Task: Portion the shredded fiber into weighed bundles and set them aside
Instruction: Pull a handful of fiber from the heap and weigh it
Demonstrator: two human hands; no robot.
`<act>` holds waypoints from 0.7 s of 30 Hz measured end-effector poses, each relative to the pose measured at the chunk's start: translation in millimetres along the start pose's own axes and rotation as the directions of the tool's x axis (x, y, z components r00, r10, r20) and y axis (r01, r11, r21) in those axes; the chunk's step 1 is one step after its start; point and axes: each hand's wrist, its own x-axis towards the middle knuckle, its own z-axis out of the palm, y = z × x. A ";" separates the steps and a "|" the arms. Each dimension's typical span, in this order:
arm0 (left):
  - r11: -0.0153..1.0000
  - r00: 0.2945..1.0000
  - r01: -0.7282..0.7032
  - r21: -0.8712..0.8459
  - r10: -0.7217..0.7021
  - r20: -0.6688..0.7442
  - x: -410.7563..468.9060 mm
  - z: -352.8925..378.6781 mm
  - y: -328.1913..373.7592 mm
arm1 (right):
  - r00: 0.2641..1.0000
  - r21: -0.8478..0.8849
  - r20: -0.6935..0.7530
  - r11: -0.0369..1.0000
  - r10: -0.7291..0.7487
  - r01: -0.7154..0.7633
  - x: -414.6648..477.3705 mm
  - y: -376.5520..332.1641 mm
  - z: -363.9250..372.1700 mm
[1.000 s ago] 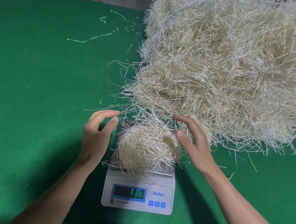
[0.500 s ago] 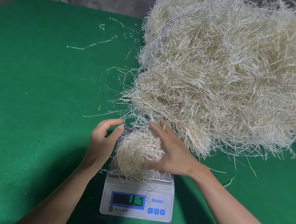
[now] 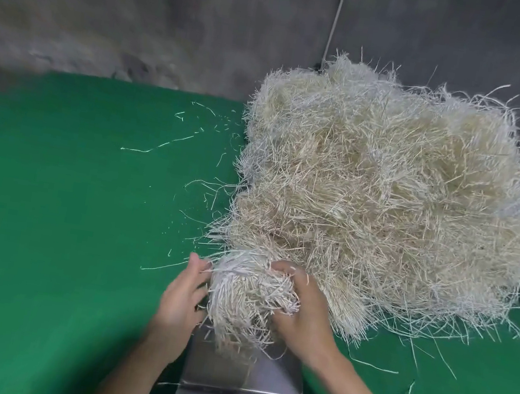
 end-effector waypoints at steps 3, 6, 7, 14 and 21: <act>0.994 0.965 0.089 -0.056 -0.072 0.252 -1.4 20.9 28.7 | 0.993 -0.039 0.091 0.996 -0.078 0.082 16.3 -11.2 -1.2; 0.994 0.989 0.061 -0.090 -0.049 0.137 4.2 30.6 40.3 | 0.981 0.106 0.188 0.994 -0.040 0.020 29.4 -10.9 -14.3; 0.993 0.994 0.011 -0.122 0.002 0.108 6.3 29.8 41.5 | 0.977 0.181 0.212 0.983 -0.002 -0.037 31.7 -9.3 -21.8; 0.951 0.952 -0.297 -0.085 0.288 -0.107 16.1 31.2 36.4 | 0.943 0.467 -0.169 0.866 0.286 -0.179 35.3 -17.5 -18.2; 0.913 0.896 0.190 -0.361 -0.011 0.444 29.8 13.0 51.9 | 0.984 0.181 -0.154 0.982 0.086 -0.057 77.1 -35.1 -13.4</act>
